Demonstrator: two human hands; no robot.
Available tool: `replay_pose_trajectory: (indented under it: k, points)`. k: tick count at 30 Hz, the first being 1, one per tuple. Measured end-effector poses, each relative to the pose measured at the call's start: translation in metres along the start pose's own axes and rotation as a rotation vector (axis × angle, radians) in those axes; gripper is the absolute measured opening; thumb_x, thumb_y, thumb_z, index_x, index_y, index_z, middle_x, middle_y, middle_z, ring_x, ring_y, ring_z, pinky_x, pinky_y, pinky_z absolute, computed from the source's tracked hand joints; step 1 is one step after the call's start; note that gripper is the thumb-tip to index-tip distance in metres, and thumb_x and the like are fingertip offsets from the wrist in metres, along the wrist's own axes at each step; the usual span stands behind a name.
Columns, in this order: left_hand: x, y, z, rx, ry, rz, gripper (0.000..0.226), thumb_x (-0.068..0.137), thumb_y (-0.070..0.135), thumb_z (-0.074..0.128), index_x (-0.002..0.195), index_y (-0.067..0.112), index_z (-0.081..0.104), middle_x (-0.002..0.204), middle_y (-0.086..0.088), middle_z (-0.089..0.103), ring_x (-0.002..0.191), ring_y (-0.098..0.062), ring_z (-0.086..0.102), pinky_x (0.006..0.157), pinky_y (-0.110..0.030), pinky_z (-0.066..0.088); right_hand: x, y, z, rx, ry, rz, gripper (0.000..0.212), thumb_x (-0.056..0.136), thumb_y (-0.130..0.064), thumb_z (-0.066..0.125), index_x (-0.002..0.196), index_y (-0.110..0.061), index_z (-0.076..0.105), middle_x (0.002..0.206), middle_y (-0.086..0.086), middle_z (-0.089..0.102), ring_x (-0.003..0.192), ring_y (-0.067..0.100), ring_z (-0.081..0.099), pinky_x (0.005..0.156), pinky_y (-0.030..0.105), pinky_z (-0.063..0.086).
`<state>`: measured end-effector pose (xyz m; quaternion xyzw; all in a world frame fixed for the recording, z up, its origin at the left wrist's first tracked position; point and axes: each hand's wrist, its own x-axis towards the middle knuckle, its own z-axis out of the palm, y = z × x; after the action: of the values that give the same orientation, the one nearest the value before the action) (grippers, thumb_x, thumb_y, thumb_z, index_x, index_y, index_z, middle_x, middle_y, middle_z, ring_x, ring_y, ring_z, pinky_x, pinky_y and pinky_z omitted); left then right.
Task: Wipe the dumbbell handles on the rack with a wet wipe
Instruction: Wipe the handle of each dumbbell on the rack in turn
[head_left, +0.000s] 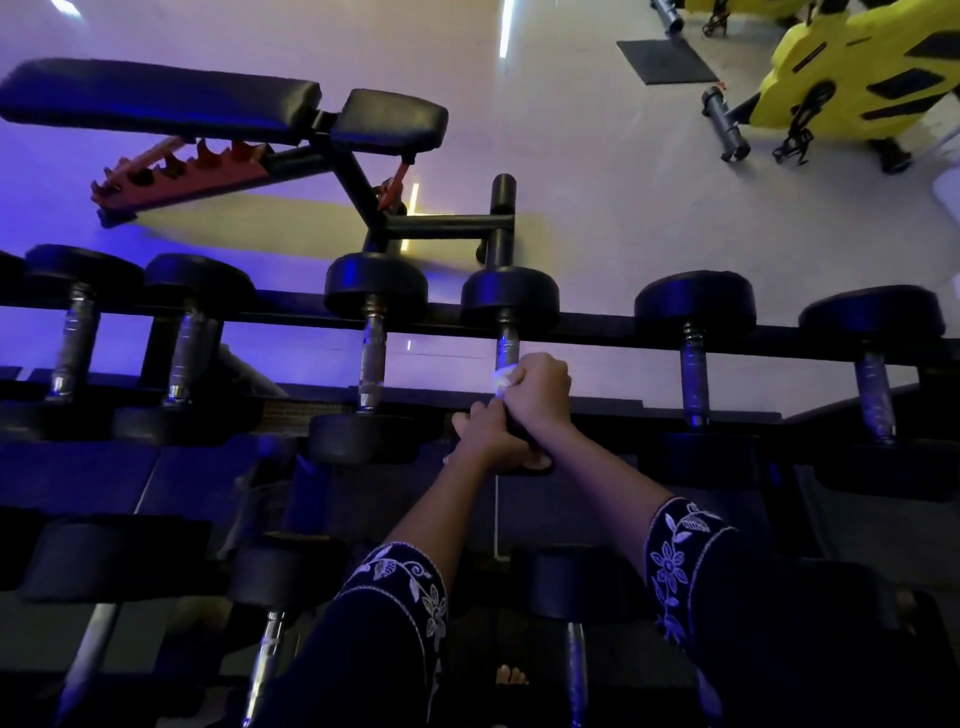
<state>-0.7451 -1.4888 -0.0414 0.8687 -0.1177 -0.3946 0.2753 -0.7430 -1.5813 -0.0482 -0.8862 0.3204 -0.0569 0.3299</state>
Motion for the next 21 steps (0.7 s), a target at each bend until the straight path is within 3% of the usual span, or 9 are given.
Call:
replay_pose_trajectory:
  k: [4,8,13,17,21]
  points:
    - [-0.001,-0.001,0.001,0.057,-0.001,0.016,0.087,0.068,0.042,0.083,0.138,0.018,0.037,0.131,-0.006,0.036,0.131,-0.029,0.026,0.107,-0.052,0.036,0.024,-0.014,-0.004,0.047,0.074,-0.006,0.006,0.078,-0.009,0.065,0.075,-0.004,0.067,0.082,0.014,0.070,0.081,0.030,0.065,0.067,0.028,0.050]
    - [0.005,-0.006,-0.002,0.117,-0.007,0.093,0.087,0.070,0.046,0.082,0.139,0.018,0.037,0.134,-0.009,0.039,0.132,-0.029,0.026,0.105,-0.038,0.036,0.026,-0.009,0.001,0.070,0.105,-0.005,0.007,0.078,-0.010,0.068,0.075,-0.004,0.068,0.082,0.012,0.070,0.084,0.027,0.064,0.067,0.023,0.046]
    - [0.016,-0.013,-0.006,0.265,-0.045,0.206,0.091,0.076,0.049,0.072,0.149,0.016,0.027,0.133,-0.015,0.043,0.128,-0.031,0.035,0.104,-0.039,0.035,-0.003,0.008,0.010,0.017,0.098,-0.042,0.004,0.071,-0.008,0.071,0.074,-0.006,0.068,0.081,0.010,0.071,0.083,0.029,0.065,0.072,0.030,0.052]
    - [0.022,-0.018,-0.008,0.373,-0.088,0.303,0.110,0.059,0.076,0.069,0.148,0.025,0.029,0.136,-0.009,0.044,0.123,-0.031,0.036,0.103,-0.044,0.038,0.009,-0.007,0.009,-0.046,0.141,-0.076,0.009,0.076,-0.010,0.067,0.069,-0.013,0.062,0.084,0.016,0.068,0.082,0.032,0.063,0.069,0.033,0.052]
    - [0.016,-0.027,-0.012,0.374,-0.071,0.386,0.099,0.072,0.070,0.067,0.145,0.018,0.024,0.128,-0.013,0.043,0.124,-0.029,0.035,0.098,-0.042,0.041,0.031,-0.014,0.009,0.046,0.217,-0.053,0.016,0.076,-0.011,0.068,0.068,0.001,0.062,0.074,0.015,0.067,0.076,0.032,0.062,0.065,0.033,0.052]
